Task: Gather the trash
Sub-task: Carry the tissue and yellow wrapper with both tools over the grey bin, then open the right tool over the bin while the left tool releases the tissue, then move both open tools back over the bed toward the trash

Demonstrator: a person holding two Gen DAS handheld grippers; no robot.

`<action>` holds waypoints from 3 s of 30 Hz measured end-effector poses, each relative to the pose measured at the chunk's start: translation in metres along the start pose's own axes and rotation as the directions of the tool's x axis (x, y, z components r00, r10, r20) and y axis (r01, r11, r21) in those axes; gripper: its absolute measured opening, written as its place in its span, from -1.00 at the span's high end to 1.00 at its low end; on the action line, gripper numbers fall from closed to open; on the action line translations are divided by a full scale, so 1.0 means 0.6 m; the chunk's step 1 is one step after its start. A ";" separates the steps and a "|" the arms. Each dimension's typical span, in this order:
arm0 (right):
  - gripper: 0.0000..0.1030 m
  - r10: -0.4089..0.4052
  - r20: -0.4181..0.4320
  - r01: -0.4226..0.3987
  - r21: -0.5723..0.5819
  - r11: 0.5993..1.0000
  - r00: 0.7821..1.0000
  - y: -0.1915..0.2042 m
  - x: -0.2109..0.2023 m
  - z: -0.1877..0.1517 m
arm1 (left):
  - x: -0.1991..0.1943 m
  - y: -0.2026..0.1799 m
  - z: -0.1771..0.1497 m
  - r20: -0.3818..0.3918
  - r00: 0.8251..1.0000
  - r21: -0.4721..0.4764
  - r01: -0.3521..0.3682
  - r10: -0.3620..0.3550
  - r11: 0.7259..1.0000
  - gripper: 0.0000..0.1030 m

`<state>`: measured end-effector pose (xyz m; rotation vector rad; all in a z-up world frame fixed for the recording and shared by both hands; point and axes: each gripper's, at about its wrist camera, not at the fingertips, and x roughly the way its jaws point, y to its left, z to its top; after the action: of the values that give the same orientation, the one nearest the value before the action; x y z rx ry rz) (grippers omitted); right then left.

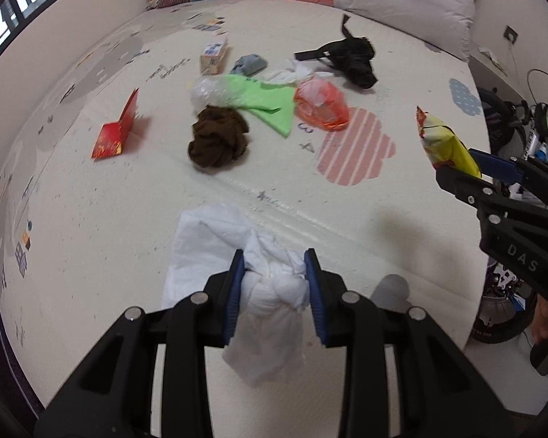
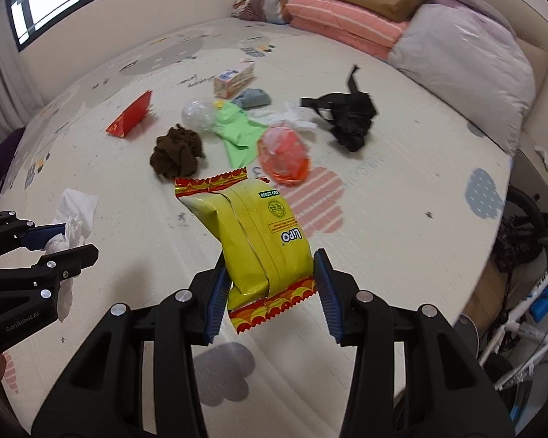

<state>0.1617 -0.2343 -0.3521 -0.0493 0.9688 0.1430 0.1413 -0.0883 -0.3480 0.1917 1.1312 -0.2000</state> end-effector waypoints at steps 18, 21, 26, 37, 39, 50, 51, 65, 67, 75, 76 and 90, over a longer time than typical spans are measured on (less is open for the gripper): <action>0.16 -0.269 -0.140 0.302 0.362 0.882 0.953 -0.486 -0.163 -0.193 | -0.018 -0.498 0.131 -0.001 0.969 0.376 0.231 -0.249 0.897 0.36; 0.16 -0.265 -0.153 0.305 0.389 0.869 0.952 -0.558 -0.156 -0.215 | 0.007 -0.579 0.142 -0.025 0.961 0.398 0.264 -0.277 0.879 0.36; 0.15 -0.239 -0.175 0.293 0.426 0.856 0.955 -0.640 -0.121 -0.246 | 0.047 -0.683 0.143 -0.063 0.951 0.440 0.299 -0.303 0.847 0.36; -0.19 -0.183 -0.223 0.271 0.483 0.832 0.958 -0.707 -0.010 -0.294 | 0.157 -0.764 0.125 -0.160 0.945 0.542 0.327 -0.287 0.774 0.36; -0.40 -0.190 -0.228 0.282 0.501 0.818 0.955 -0.711 -0.001 -0.300 | 0.171 -0.772 0.122 -0.174 0.945 0.560 0.327 -0.279 0.761 0.36; -0.40 -0.249 -0.284 0.371 0.563 0.738 0.926 -0.752 -0.031 -0.339 | 0.195 -0.841 0.115 -0.227 0.926 0.614 0.377 -0.302 0.694 0.36; -0.40 -0.255 -0.289 0.379 0.566 0.732 0.923 -0.757 -0.036 -0.343 | 0.197 -0.849 0.114 -0.231 0.923 0.616 0.384 -0.308 0.688 0.36; -0.40 -0.285 -0.315 0.424 0.616 0.664 0.905 -0.812 -0.077 -0.387 | 0.213 -0.935 0.102 -0.252 0.913 0.651 0.405 -0.320 0.642 -0.42; -0.40 -0.286 -0.317 0.426 0.615 0.664 0.904 -0.809 -0.078 -0.386 | 0.214 -0.935 0.103 -0.258 0.914 0.647 0.404 -0.314 0.646 -0.42; -0.40 -0.275 -0.306 0.408 0.586 0.700 0.911 -0.794 -0.080 -0.352 | 0.196 -0.888 0.119 -0.247 0.920 0.608 0.392 -0.304 0.691 -0.42; -0.40 -0.273 -0.300 0.402 0.579 0.709 0.914 -0.789 -0.079 -0.343 | 0.192 -0.876 0.123 -0.243 0.921 0.596 0.388 -0.303 0.703 -0.42; -0.40 -0.149 -0.148 0.194 0.364 0.911 0.978 -0.603 -0.054 -0.122 | 0.113 -0.604 0.187 -0.109 0.968 0.357 0.252 -0.228 0.900 -0.42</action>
<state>0.1357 -0.6033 -0.3750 0.2132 1.0905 -0.2137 0.1753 -0.4710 -0.3815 0.3947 1.1738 -0.6337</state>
